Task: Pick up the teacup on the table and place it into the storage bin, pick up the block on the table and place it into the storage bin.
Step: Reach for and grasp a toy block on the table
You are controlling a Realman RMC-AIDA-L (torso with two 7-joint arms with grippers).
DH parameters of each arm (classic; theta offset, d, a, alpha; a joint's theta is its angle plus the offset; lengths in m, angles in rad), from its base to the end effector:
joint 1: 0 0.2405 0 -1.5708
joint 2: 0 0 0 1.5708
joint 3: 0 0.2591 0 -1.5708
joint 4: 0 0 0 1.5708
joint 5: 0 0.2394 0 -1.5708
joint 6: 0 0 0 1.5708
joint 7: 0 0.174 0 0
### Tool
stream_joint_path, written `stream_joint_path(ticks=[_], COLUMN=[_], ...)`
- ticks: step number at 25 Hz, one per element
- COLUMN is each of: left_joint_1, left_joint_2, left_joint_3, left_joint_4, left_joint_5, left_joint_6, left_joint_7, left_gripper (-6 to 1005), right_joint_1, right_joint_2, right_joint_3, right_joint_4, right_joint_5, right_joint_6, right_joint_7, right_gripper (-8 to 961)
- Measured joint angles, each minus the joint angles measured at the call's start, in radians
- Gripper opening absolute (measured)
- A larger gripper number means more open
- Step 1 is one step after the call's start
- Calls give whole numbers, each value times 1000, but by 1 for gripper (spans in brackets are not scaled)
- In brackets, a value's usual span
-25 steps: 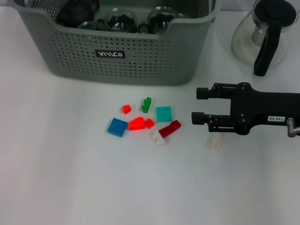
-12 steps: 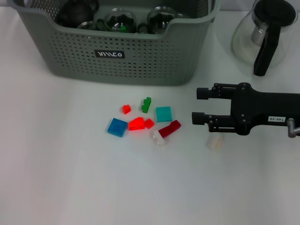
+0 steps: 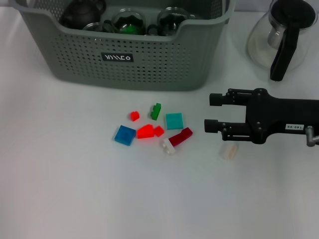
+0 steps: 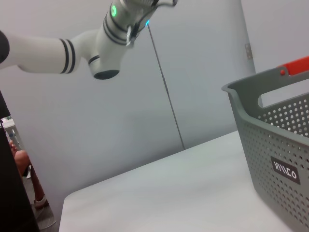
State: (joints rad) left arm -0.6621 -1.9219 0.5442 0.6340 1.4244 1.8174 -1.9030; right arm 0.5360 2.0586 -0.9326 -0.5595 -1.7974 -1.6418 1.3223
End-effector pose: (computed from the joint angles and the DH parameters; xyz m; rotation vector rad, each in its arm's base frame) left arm -0.1756 0.4075 0.1303 -2.4183 -0.7777 -1.6664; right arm 0.2376 0.3400 -0.0548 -2.9129 0.5239 0.8777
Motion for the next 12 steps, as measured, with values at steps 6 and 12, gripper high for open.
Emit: stream_joint_path(ticks=[6, 12], left_joint_1=[43, 70], left_joint_2=[-12, -50], left_joint_3=[10, 124], left_joint_4=[125, 345], left_joint_5=[290, 630], left_joint_6=[78, 142], left_joint_7=[21, 23], left_gripper=[907, 905], right_joint_1=[2, 3], right_joint_2=[-2, -5], right_joint_3=[0, 0], right_joint_4=[-5, 0], right_joint_5=[0, -1], right_joint_6=[-1, 0], right_joint_7=[6, 7], right_gripper=[743, 742])
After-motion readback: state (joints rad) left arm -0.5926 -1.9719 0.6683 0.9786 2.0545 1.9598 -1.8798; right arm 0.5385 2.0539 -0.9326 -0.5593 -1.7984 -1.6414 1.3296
